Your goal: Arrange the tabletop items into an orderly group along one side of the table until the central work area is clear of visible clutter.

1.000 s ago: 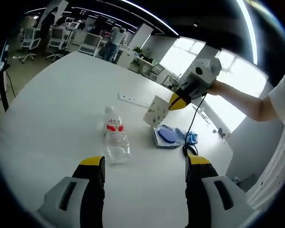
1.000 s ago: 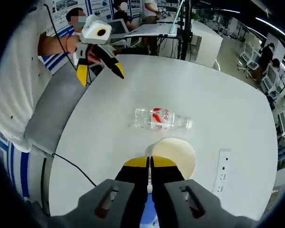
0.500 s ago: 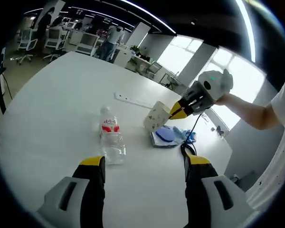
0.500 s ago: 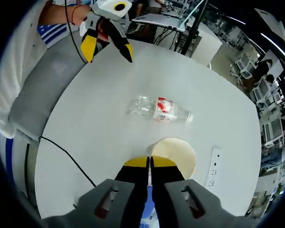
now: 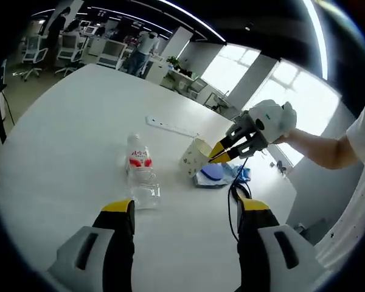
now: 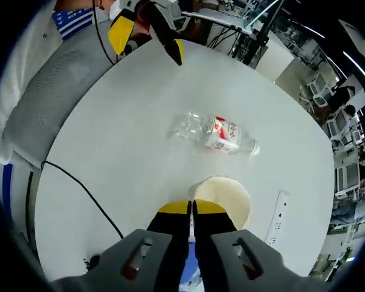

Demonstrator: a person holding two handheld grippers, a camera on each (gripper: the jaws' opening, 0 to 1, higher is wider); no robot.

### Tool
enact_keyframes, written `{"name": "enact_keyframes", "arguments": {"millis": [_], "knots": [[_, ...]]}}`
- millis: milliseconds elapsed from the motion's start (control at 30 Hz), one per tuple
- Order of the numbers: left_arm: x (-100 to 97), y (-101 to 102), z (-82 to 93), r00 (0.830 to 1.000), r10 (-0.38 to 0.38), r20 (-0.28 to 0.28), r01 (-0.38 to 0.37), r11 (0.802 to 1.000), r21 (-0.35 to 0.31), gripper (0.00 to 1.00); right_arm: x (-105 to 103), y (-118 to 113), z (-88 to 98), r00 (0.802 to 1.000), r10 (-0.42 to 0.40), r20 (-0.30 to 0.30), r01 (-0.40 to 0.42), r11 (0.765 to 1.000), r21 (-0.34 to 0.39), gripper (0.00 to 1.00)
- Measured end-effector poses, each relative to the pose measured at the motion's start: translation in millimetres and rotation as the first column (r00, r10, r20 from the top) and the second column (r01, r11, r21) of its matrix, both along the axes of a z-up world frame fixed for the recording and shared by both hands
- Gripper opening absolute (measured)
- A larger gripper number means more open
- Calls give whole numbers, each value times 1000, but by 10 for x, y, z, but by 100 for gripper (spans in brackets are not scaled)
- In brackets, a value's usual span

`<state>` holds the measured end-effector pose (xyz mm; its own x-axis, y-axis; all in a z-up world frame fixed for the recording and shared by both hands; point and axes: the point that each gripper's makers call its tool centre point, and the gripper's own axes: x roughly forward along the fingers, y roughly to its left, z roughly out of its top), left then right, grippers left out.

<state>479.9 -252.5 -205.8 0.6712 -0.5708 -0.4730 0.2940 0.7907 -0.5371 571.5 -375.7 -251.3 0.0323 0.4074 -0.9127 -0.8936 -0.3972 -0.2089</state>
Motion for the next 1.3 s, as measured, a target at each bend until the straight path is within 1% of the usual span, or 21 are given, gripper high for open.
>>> {"name": "enact_keyframes", "arguments": {"millis": [100,167,333,400,500,567,733,900,1000,1100,1167,1300], "knots": [[-4,3,-19,1000,1,-2,-1,1000,1,69,13,5,-57,1000,9,14,-9,1000,-8,0],[-7,9,-29,1000,3,-3,-3,1000,-1,69,2,12,-72,1000,5,-2,-5,1000,-10,0],[-20,20,-44,1000,6,-4,-6,1000,-5,69,-19,35,-146,1000,14,6,-14,1000,-13,0],[-28,32,-51,1000,9,-4,-9,1000,-6,69,-34,30,-176,1000,15,7,-15,1000,-25,0],[-32,41,-55,1000,11,-4,-11,1000,-6,69,-46,20,-204,1000,18,-4,-18,999,-33,0],[-38,48,-63,1000,11,-5,-11,1000,-4,69,-41,21,-212,1000,21,3,-21,999,-34,0],[-45,57,-65,1000,14,-5,-14,1000,-7,69,-63,11,-260,1000,20,-5,-20,999,-45,0],[-48,59,-65,1000,17,-5,-17,1000,-9,69,-81,2,-271,999,39,-2,-39,998,-46,0],[-45,53,-64,1000,17,-5,-17,1000,-12,69,-104,11,-262,999,30,-17,-30,999,-39,0],[-40,45,-68,1000,15,-5,-15,1000,-11,69,-97,24,-254,1000,29,-11,-29,999,-26,0],[-40,34,-64,1000,15,-4,-15,1000,-15,69,-108,21,-254,999,18,-26,-19,1000,-24,0],[-42,31,-65,1000,15,-5,-15,1000,-13,69,-96,23,-247,1000,9,-22,-9,1000,-16,4]]}}
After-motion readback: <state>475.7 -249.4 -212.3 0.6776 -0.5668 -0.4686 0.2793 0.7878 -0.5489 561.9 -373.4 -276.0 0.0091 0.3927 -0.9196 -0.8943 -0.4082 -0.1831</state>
